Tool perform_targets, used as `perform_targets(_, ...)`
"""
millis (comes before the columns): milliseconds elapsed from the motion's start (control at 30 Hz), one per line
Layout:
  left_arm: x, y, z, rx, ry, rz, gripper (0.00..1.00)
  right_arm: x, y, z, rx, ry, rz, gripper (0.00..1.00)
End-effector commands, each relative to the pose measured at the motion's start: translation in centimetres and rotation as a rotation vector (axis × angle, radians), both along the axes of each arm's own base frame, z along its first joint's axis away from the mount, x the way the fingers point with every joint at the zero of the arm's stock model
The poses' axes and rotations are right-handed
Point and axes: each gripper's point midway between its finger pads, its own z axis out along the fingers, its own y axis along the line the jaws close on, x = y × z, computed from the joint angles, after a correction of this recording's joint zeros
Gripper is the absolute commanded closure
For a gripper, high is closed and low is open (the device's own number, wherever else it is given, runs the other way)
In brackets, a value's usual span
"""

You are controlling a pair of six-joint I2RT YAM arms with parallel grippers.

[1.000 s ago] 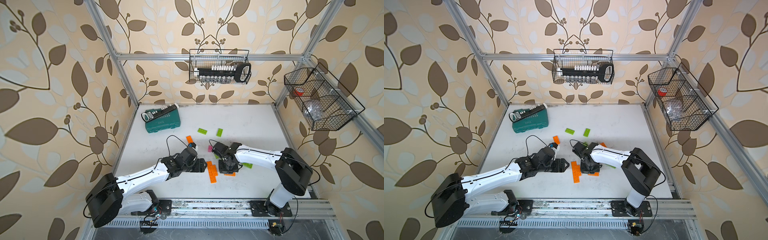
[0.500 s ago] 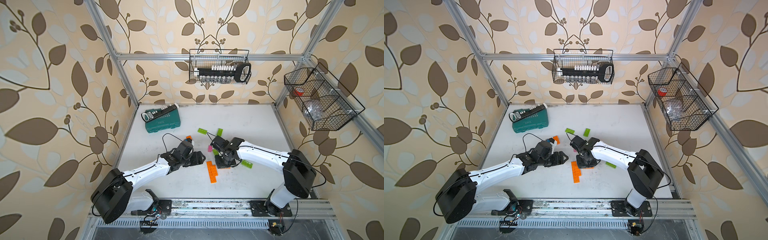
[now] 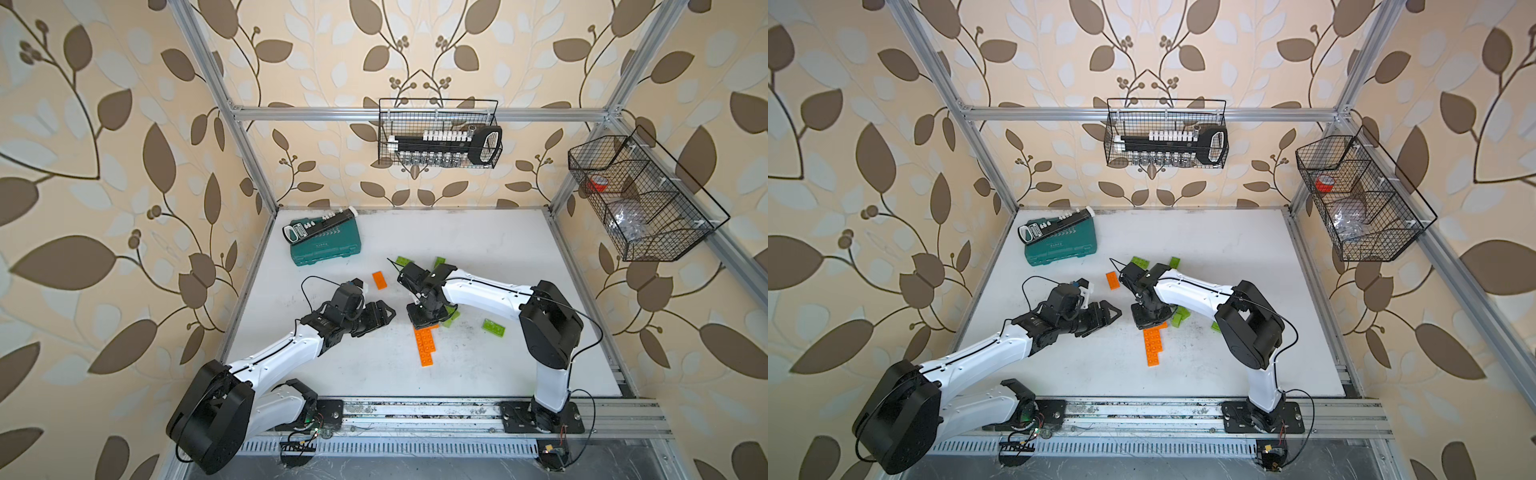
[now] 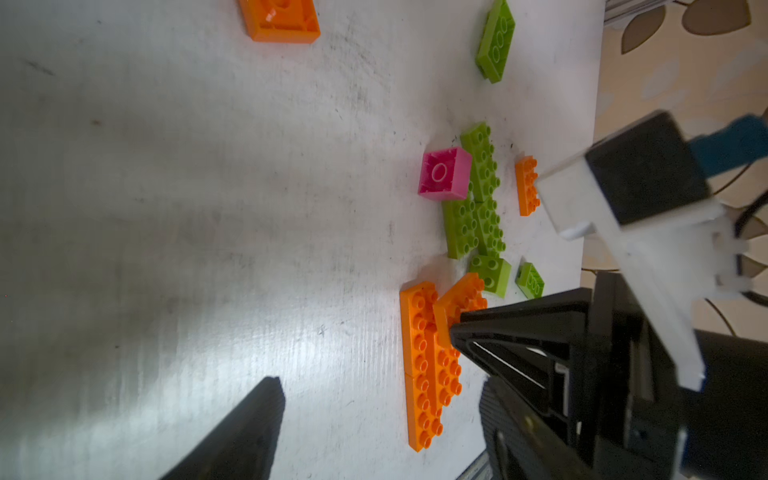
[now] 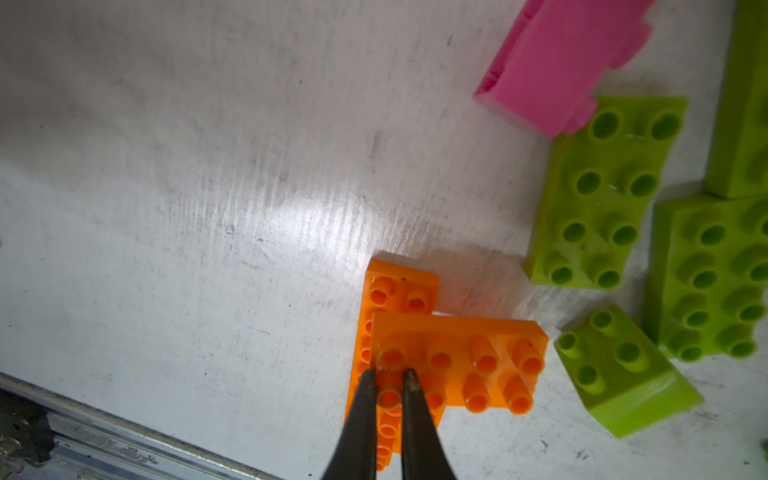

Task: Assemble a small pinwheel with lego
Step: Assemble the lego brick with the lego brick.

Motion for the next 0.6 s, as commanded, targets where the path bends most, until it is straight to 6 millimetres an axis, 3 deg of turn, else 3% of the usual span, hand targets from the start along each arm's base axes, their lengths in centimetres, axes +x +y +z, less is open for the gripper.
perform_targets(0, -0.1, -0.2, 0.9, -0.034, -0.023, -0.016, 0.23, -0.1, 0.2, 0.0, -0.02, 0.014, 0.029, 0.91)
perform_targets(567, -0.1, -0.1, 0.7, -0.035, -0.017, -0.017, 0.23, 0.2, -0.8, -1.2, -0.093, 0.021, 0.018, 0.91)
